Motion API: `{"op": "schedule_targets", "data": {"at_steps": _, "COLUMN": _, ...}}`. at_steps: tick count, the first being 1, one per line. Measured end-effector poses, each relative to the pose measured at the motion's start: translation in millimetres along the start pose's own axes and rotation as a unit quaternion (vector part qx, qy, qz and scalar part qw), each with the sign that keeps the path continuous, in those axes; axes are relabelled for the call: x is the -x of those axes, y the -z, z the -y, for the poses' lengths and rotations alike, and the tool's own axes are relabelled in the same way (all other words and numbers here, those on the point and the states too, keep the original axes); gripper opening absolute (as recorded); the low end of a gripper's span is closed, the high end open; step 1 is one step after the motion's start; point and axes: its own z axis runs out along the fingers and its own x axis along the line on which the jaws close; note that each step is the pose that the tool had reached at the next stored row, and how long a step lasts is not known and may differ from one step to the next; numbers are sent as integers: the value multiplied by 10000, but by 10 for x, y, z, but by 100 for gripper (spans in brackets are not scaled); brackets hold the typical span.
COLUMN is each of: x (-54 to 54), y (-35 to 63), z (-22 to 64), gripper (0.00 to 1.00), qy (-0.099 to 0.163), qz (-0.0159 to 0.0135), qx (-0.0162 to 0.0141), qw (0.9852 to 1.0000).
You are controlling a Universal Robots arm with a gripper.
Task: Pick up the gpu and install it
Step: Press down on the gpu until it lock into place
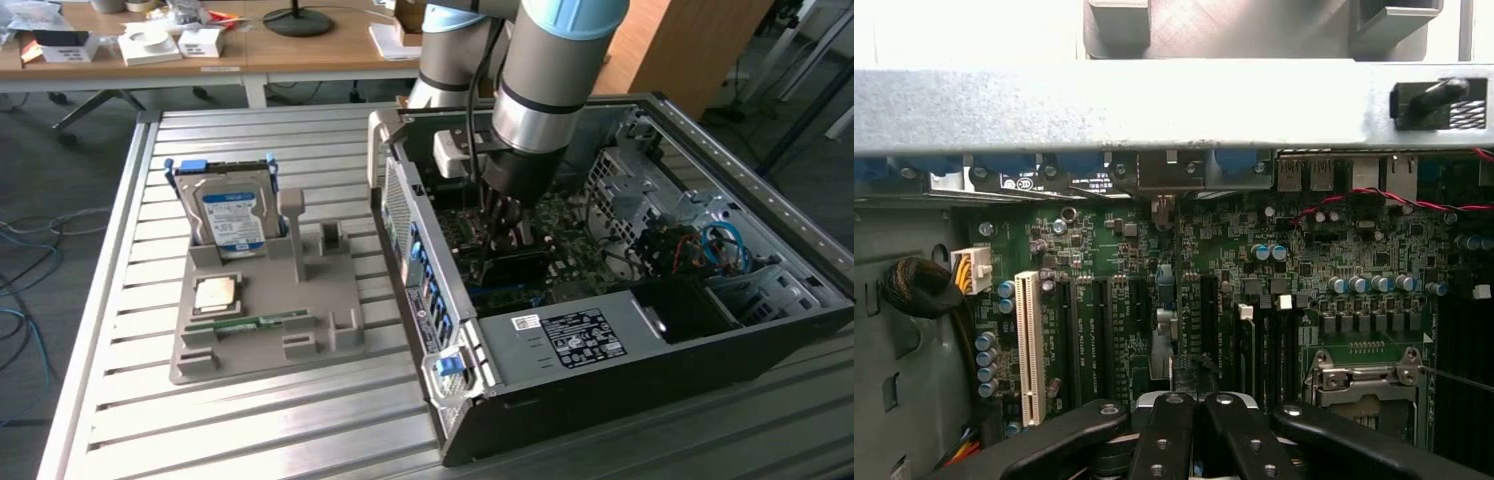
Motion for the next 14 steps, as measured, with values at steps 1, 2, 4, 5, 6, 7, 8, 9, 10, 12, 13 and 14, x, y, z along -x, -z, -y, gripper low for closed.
{"op": "schedule_targets", "data": {"at_steps": 1, "x": 0, "y": -1, "z": 0, "gripper": 11, "qy": 0, "qz": 1, "qx": -1, "qw": 10000}}
{"op": "schedule_targets", "data": {"at_steps": 2, "x": 0, "y": -1, "z": 0, "gripper": 11, "qy": 0, "qz": 1, "qx": -1, "qw": 10000}}
{"op": "schedule_targets", "data": {"at_steps": 4, "x": 0, "y": -1, "z": 0, "gripper": 11, "qy": 0, "qz": 1, "qx": 0, "qw": 10000}}
{"op": "schedule_targets", "data": {"at_steps": 5, "x": 0, "y": -4, "z": -1, "gripper": 11, "qy": 0, "qz": 0, "qx": 0, "qw": 10000}}
{"op": "schedule_targets", "data": {"at_steps": 6, "x": -1, "y": -6, "z": -1, "gripper": 11, "qy": 0, "qz": -1, "qx": 0, "qw": 10000}}
{"op": "schedule_targets", "data": {"at_steps": 7, "x": -1, "y": -6, "z": -1, "gripper": 11, "qy": 0, "qz": -1, "qx": 0, "qw": 10000}}
{"op": "schedule_targets", "data": {"at_steps": 8, "x": -1, "y": -6, "z": -1, "gripper": 11, "qy": 0, "qz": -1, "qx": 0, "qw": 10000}}
{"op": "schedule_targets", "data": {"at_steps": 9, "x": -1, "y": -7, "z": -1, "gripper": 11, "qy": 0, "qz": 0, "qx": 0, "qw": 10000}}
{"op": "schedule_targets", "data": {"at_steps": 10, "x": 0, "y": -8, "z": -1, "gripper": 11, "qy": 0, "qz": 0, "qx": 0, "qw": 10000}}
{"op": "schedule_targets", "data": {"at_steps": 12, "x": 0, "y": -8, "z": -1, "gripper": 11, "qy": 0, "qz": 1, "qx": -1, "qw": 10000}}
{"op": "schedule_targets", "data": {"at_steps": 13, "x": 0, "y": -8, "z": -1, "gripper": 11, "qy": 0, "qz": 1, "qx": 0, "qw": 10000}}
{"op": "schedule_targets", "data": {"at_steps": 14, "x": 0, "y": -6, "z": -1, "gripper": 11, "qy": 0, "qz": 2, "qx": -1, "qw": 10000}}
